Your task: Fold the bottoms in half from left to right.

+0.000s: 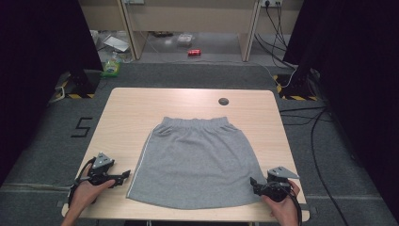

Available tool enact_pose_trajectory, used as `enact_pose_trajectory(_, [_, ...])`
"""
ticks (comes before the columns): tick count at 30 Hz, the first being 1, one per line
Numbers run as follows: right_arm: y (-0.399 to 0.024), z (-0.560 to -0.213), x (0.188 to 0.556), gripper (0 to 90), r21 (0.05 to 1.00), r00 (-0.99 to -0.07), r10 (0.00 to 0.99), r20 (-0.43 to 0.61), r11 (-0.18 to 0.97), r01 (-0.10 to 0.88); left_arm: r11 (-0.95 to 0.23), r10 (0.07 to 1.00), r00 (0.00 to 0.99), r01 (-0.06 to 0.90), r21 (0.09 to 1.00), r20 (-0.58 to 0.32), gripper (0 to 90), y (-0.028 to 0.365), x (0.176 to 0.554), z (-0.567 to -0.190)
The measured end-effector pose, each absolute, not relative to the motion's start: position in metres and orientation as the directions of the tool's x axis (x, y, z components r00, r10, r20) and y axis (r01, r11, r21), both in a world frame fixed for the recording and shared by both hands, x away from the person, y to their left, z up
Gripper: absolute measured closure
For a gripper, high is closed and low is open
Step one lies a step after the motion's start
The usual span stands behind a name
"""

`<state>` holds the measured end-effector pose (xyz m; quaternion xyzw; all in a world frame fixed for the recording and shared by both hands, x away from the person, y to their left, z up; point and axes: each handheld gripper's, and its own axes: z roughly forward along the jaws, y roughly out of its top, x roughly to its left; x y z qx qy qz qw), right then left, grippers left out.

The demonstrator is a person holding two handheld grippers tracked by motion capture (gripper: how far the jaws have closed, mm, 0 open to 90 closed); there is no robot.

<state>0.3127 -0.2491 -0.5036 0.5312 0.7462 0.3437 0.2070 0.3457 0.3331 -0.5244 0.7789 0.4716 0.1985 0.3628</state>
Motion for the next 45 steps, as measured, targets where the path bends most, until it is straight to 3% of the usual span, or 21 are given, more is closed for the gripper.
enact_pose_trajectory(12, [-0.248,-0.502,0.312,24.3,0.737,-0.352,0.934,0.062,0.195,0.648,-0.245,0.882,0.467,0.573,0.782,-0.065,19.4,0.331,0.358,-0.514])
enact_pose_trajectory(23, [-0.247,-0.504,0.312,24.4,0.733,-0.35,0.935,0.064,0.194,0.652,-0.173,0.856,0.484,0.6,0.781,-0.182,19.3,0.325,0.374,-0.511])
enact_pose_trajectory(45, [-0.246,-0.504,0.313,24.5,0.731,-0.345,0.936,0.07,0.187,0.656,-0.155,0.856,0.477,0.602,0.783,-0.198,19.2,0.308,0.42,-0.497])
